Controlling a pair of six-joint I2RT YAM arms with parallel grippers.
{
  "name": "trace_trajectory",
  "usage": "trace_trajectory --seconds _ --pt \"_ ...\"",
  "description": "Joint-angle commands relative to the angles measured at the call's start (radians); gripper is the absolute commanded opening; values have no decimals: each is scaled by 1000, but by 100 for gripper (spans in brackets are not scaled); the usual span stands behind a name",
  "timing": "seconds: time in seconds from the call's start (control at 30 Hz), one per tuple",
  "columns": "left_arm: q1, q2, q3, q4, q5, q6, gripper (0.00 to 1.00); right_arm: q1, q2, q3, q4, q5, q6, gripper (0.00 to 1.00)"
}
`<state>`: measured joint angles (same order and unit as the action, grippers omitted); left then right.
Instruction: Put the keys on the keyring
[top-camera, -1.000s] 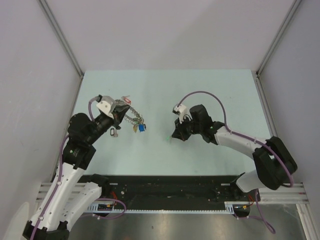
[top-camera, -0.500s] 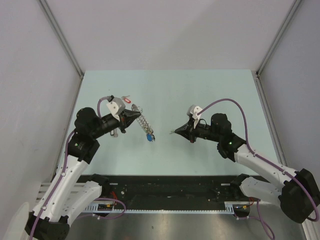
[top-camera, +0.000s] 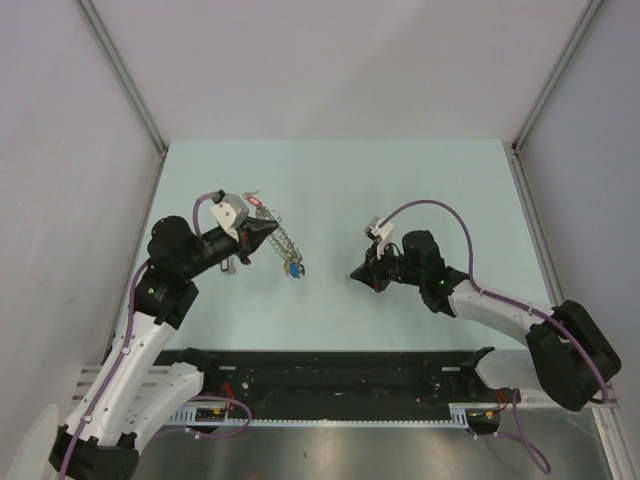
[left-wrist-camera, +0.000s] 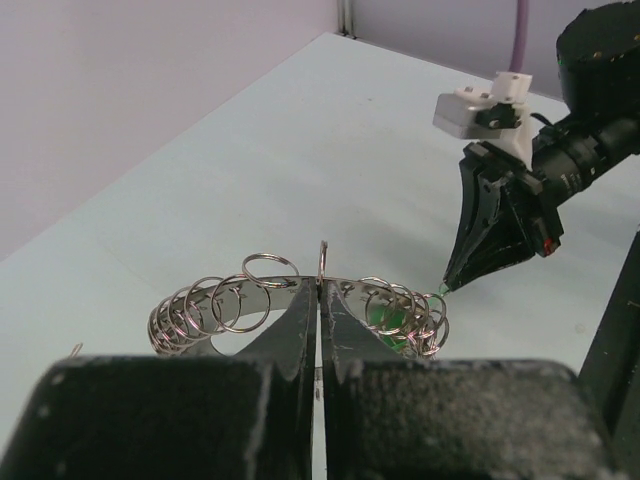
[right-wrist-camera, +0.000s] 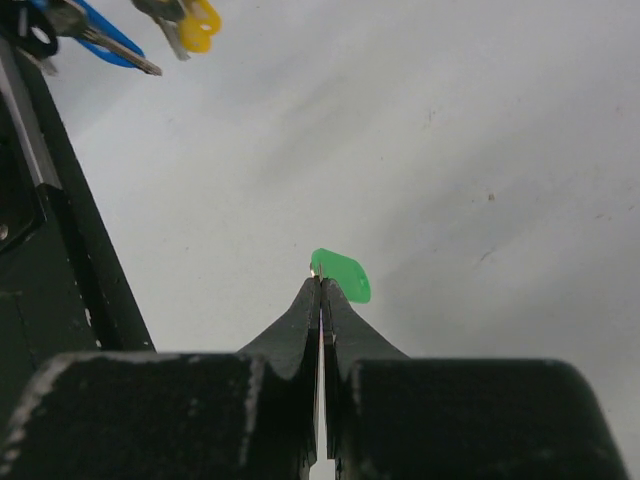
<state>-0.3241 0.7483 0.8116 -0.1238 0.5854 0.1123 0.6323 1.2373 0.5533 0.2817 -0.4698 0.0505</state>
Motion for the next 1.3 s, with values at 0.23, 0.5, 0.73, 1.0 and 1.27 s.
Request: trace_trajectory --seconds 0.23,0.5,0.73,1.0,1.27 --pt "3 -38 27 41 -45 21 0 -17 185 0 30 327 314 0" --pt "3 -32 31 33 -36 24 0 -29 143 -56 -128 422 462 0" --pt "3 -35 34 30 -32 24 0 -25 27 -76 -268 416 468 28" --pt "3 -35 34 32 -32 24 0 -121 -3 52 -516 304 348 39" --pt "3 -36 34 27 -33 29 0 -135 178 276 -661 195 178 37"
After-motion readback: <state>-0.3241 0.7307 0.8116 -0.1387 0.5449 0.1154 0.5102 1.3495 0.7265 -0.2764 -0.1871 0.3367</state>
